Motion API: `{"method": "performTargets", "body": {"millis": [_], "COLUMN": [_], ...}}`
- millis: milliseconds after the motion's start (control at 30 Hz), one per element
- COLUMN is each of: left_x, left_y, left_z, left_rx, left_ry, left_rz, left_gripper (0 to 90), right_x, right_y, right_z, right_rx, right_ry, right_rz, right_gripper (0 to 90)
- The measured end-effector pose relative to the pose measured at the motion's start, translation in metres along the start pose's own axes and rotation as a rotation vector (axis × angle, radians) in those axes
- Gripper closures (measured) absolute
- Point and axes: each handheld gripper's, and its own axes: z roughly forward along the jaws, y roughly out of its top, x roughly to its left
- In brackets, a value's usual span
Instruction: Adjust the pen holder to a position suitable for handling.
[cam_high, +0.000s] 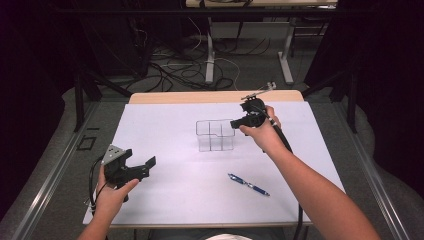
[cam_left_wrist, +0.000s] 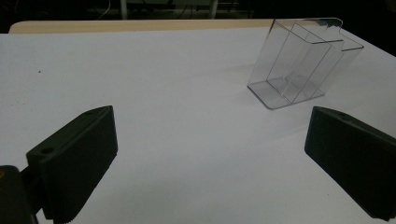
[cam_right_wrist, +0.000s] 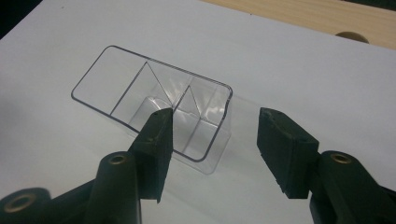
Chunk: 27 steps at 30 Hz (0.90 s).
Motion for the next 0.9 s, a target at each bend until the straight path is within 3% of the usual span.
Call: {"method": "performTargets", "body": {"millis": [133,333,500,833,900], "left_x": [0.000,0.000,0.000,-0.001,-0.001], "left_y": [0.000,0.000,0.000,0.000,0.000], "left_z": [0.000,0.000,0.000,0.000,0.000], "left_rx": [0.005,0.005,0.005,0.007,0.009], "left_ry": [0.001,0.002,0.003,0.004,0.004], "left_rz": [0.001,0.005,0.003,0.003,0.004], "left_gripper": [2.4,2.4,2.4,2.5,2.5], "right_x": [-0.003,-0.005,-0.005,-0.002,-0.001], "right_y": [-0.003,-0.007,-0.009,-0.023,-0.027], "right_z": [-0.006,-0.016,-0.030,-0.051,-0.055], "right_rx": [0.001,0.008,-0.026,0.007,0.013], "right_ry": [0.012,-0.010,-0.029,0.021,0.019], "right_rz": [-0.032,-0.109,-0.184,-0.228,-0.222], "right_gripper": [40.2,25.5,23.2,23.4,20.1]}}
